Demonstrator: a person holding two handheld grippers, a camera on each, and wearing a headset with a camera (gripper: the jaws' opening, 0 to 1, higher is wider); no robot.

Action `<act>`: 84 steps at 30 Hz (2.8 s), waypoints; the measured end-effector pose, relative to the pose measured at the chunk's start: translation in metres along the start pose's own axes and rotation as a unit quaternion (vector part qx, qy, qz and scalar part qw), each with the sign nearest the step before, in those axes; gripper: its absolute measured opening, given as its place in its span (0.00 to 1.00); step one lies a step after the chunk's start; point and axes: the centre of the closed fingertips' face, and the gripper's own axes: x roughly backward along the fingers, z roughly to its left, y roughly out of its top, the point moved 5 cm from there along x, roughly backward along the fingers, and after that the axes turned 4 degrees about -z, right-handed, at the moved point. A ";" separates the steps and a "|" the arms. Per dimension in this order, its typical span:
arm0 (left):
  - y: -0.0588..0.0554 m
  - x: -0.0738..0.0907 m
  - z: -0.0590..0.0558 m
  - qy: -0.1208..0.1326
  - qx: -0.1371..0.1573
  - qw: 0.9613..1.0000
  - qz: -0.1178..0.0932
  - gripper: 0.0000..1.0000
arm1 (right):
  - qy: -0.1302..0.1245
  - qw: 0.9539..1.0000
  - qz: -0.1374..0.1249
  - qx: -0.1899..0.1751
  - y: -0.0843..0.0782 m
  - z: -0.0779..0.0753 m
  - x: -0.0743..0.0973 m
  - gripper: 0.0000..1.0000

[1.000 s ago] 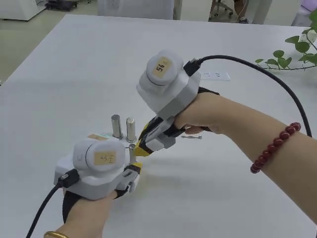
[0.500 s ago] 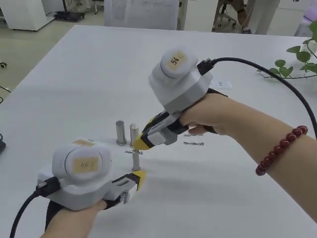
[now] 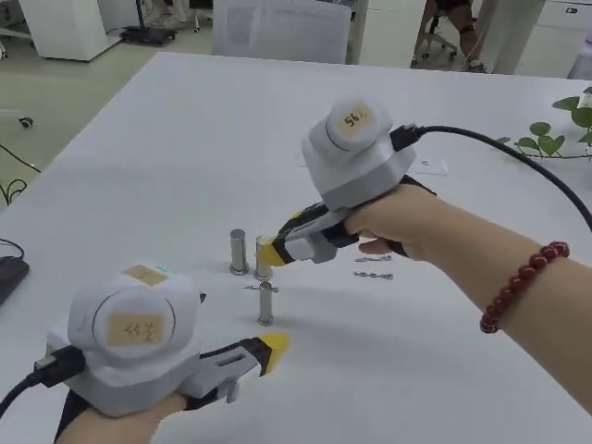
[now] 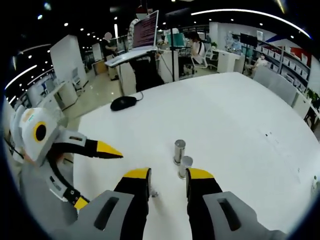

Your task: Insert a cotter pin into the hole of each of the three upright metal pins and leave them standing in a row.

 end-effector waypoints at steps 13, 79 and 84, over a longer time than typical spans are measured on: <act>0.009 0.011 0.007 -0.010 0.017 0.999 -0.031 0.80 | -0.010 0.999 -0.046 -0.011 -0.005 -0.020 -0.027 0.29; 0.019 0.037 0.018 0.007 0.014 0.998 -0.057 0.83 | -0.078 0.994 -0.071 -0.021 -0.029 -0.034 0.004 0.13; 0.020 0.040 0.017 0.006 0.010 0.998 -0.057 0.83 | -0.089 0.993 -0.072 -0.029 -0.035 -0.032 0.016 0.13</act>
